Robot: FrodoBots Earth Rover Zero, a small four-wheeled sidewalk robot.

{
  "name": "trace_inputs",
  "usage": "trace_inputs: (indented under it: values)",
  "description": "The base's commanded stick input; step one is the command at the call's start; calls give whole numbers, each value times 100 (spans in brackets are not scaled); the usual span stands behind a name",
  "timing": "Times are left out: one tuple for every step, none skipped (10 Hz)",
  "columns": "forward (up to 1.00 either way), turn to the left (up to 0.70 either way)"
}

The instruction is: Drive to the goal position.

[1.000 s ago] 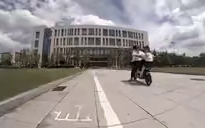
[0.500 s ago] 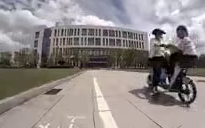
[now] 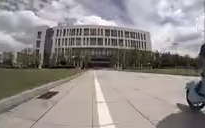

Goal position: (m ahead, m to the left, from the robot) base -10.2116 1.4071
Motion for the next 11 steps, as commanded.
trace_inputs:
  values:
    - [70,0]
    - [70,0]
    - [70,0]
    - [70,0]
    - [70,2]
    - [70,2]
    - [70,-1]
    - [70,-35]
    - [70,-35]
    - [70,-35]
    - [70,0]
